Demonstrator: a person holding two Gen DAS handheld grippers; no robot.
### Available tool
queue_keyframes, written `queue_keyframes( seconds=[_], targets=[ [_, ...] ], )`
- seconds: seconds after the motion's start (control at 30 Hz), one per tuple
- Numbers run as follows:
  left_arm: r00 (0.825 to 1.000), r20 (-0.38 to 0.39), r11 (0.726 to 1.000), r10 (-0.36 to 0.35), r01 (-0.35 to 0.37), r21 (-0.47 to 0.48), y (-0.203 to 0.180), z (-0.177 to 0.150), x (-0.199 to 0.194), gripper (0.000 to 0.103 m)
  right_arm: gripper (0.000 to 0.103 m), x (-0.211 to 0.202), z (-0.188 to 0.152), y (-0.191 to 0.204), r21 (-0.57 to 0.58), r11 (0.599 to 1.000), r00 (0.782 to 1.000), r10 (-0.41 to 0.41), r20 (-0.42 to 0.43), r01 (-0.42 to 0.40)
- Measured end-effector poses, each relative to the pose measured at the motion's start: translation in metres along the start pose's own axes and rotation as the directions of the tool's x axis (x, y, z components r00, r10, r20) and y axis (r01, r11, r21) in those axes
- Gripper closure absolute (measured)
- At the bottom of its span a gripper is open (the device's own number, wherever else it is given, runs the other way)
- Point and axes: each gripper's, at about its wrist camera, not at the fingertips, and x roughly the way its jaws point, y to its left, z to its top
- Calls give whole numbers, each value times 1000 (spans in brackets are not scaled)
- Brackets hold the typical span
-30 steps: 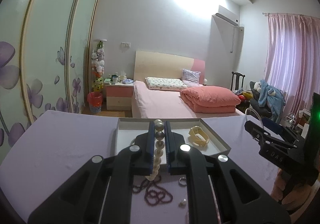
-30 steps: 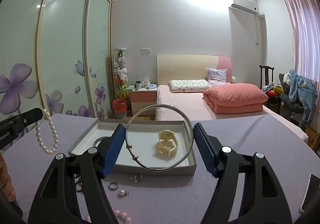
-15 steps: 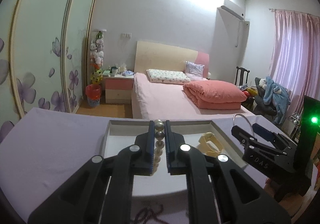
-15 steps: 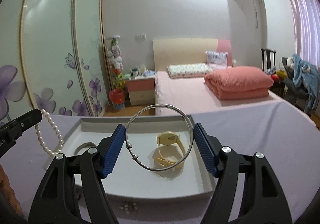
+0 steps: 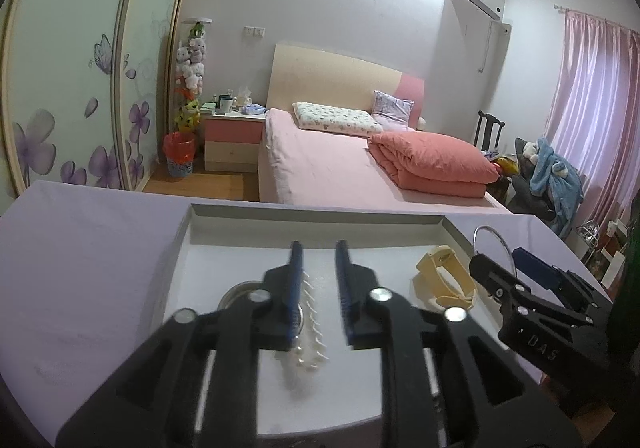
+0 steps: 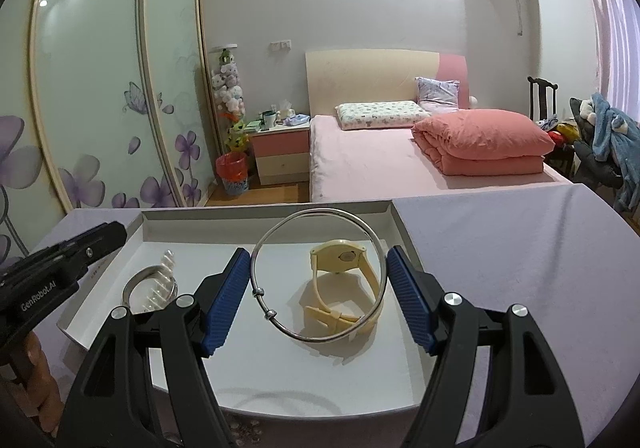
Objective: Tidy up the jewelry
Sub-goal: 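Carry both pieces over the grey tray and release them inside, then move the right tool back toward the pink beaded bracelet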
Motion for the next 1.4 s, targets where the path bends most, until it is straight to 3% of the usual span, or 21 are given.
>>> queue_keyframes(
  seconds=[0.17,0.47,0.5,0.57,1.0,1.2,1.4],
  targets=[
    [999,22,999,32,-31,-18,9,3,-6,76,33,8,-1,10,-33,999,1000,-5,-25,4],
    [994,53,995,90,-88,-46,33,5,-26,64,32,43,3,19,-38,999,985,1,-175,-8],
    [994,54,995,94,-91,-47,34,5,-28,63,31,47,2,21,-37,999,980,11,-199,-18],
    [994,57,994,98,-95,-49,36,3,-33,61,20,46,-1,21,-35,999,979,9,-205,-17],
    [988,94,992,119,-114,-52,35,3,-75,56,17,-3,3,13,-17,999,990,35,-137,-38],
    [991,89,993,104,-99,-62,38,-21,-119,49,17,-53,-17,9,-52,996,988,67,-141,-75],
    [993,49,991,111,-107,-78,45,-61,-164,39,21,-92,-55,6,-103,989,975,84,-207,-108]
  ],
)
